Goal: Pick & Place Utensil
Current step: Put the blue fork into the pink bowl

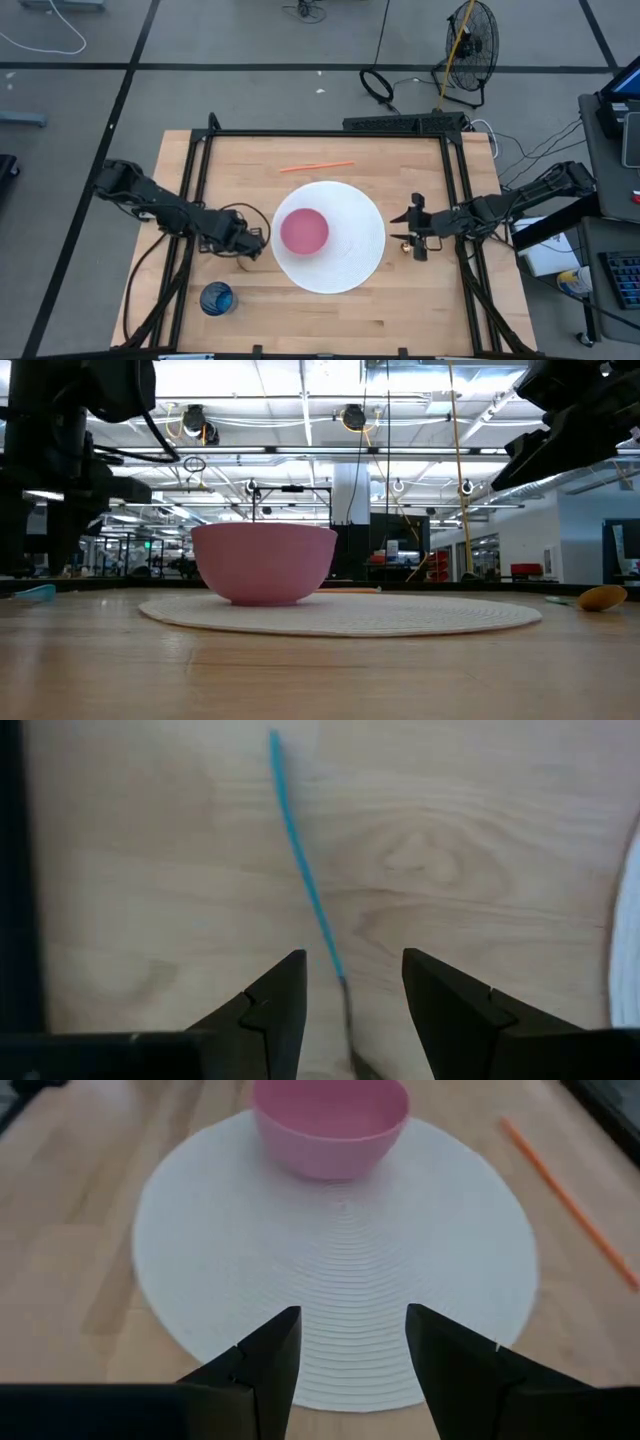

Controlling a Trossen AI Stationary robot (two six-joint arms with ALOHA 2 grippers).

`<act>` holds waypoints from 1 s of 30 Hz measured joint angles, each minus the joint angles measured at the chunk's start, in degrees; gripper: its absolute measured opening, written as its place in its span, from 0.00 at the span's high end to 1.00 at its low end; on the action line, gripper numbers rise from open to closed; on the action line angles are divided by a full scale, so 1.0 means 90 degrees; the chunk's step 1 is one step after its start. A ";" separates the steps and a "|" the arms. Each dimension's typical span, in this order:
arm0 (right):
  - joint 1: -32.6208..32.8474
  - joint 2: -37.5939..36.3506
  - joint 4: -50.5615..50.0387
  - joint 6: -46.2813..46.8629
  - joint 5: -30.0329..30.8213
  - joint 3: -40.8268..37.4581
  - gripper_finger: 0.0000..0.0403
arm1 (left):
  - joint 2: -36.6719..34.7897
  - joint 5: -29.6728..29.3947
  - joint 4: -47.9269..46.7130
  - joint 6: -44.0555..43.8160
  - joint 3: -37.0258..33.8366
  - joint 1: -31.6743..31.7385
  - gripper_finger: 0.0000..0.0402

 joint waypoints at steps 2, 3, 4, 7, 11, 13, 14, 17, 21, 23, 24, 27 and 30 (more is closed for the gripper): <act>0.0001 0.0000 0.0027 0.0000 -0.0225 0.0000 0.56 | 0.0146 -0.0002 0.0098 -0.0047 0.0001 -0.0029 0.57; 0.0001 0.0000 0.0032 0.0001 -0.0286 0.0000 0.56 | 0.0228 0.0009 0.0123 -0.0069 0.0002 -0.0043 0.57; 0.0001 0.0000 0.0034 0.0001 -0.0297 0.0000 0.56 | 0.0304 0.0044 0.0145 -0.0080 0.0002 -0.0045 0.57; 0.0001 0.0000 0.0036 0.0038 -0.0289 0.0000 0.56 | 0.0490 0.0048 0.0160 -0.0093 0.0002 -0.0050 0.57; 0.0001 -0.0002 0.0062 0.0028 -0.0280 0.0000 0.56 | 0.0605 0.0048 0.0147 -0.0107 0.0002 -0.0019 0.57; 0.0001 0.0000 0.0060 0.0028 -0.0282 0.0000 0.56 | 0.0625 0.0049 0.0140 -0.0105 0.0002 0.0010 0.57; 0.0001 0.0000 0.0060 0.0028 -0.0282 0.0000 0.56 | 0.0625 0.0050 0.0134 -0.0105 0.0002 0.0025 0.57; 0.0001 0.0000 0.0058 0.0028 -0.0280 0.0000 0.56 | 0.0625 0.0048 0.0143 -0.0105 -0.0008 0.0065 0.57; 0.0001 -0.0002 0.0056 0.0028 -0.0282 0.0000 0.56 | 0.0625 0.0123 0.0220 -0.0119 -0.0179 0.0099 0.57; 0.0001 0.0000 0.0042 0.0028 -0.0282 0.0000 0.56 | 0.0625 0.0219 0.0349 -0.0174 -0.0285 0.0099 0.57; 0.0001 0.0000 0.0023 0.0028 -0.0282 0.0000 0.56 | 0.0614 0.0234 0.0475 -0.0186 -0.0340 0.0099 0.57; 0.0001 0.0000 0.0017 0.0019 -0.0282 0.0000 0.56 | 0.0598 0.0203 0.0770 -0.0174 -0.0464 0.0099 0.57; 0.0001 -0.0002 0.0024 -0.0023 -0.0280 0.0000 0.56 | 0.0601 0.0112 0.0894 -0.0127 -0.0488 0.0099 0.57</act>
